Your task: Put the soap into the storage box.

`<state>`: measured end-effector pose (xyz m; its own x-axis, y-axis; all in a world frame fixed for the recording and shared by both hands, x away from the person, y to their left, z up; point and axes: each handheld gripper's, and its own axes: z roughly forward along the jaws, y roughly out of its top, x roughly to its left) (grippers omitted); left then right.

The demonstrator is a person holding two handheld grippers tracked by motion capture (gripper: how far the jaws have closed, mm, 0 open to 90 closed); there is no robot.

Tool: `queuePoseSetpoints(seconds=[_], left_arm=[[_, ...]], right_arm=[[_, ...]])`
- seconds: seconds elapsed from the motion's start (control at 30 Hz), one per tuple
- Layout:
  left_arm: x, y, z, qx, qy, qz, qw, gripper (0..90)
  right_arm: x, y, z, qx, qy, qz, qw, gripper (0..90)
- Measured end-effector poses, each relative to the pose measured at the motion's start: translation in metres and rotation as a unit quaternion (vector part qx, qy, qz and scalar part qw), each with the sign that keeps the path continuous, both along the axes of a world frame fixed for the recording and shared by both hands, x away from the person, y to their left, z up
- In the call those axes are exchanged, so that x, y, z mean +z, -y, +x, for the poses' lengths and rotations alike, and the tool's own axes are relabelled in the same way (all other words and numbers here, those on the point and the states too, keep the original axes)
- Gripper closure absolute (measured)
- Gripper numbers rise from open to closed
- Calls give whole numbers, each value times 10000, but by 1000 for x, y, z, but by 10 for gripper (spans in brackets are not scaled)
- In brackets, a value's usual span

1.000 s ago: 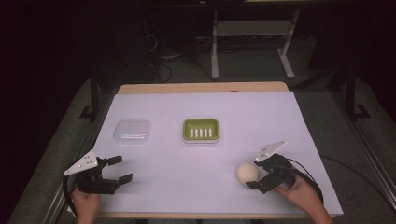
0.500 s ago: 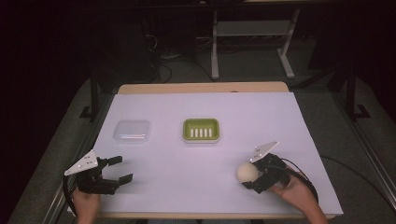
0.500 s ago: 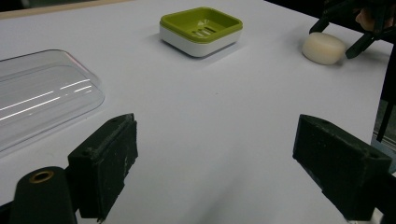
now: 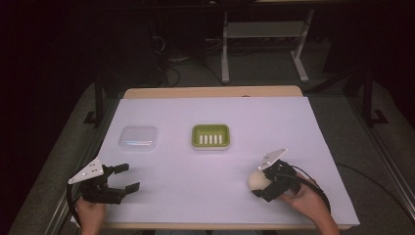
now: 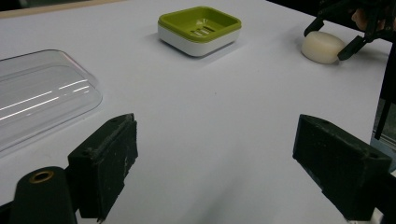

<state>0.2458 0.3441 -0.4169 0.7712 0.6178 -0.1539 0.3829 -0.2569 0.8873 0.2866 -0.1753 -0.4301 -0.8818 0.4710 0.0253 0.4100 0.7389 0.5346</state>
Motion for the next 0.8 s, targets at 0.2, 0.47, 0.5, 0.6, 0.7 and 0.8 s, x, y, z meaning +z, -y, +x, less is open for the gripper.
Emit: queuePoseSetpoints(seconds=[0.2, 0.47, 0.5, 0.6, 0.7, 0.8], left_arm=[[0, 0, 0, 8, 0, 5, 10000, 133], [0, 1, 0, -1, -9, -3, 10000, 132], [0, 1, 0, 2, -15, -2, 10000, 132], [0, 0, 1, 9, -8, 1, 10000, 132], [0, -1, 1, 15, -13, -23, 10000, 132], [0, -1, 0, 13, -11, -98, 10000, 132]], right_arm=[[-5, -2, 0, 26, -1, -128, 9999, 184], [-5, -1, -1, 8, -11, -125, 9999, 225], [-5, -1, -1, 15, -4, -120, 9999, 225], [-5, -1, -1, 32, 5, -146, 9999, 228], [-4, -2, -1, 44, 7, -163, 9999, 229], [-4, -2, 0, 69, 9, -208, 9998, 231]])
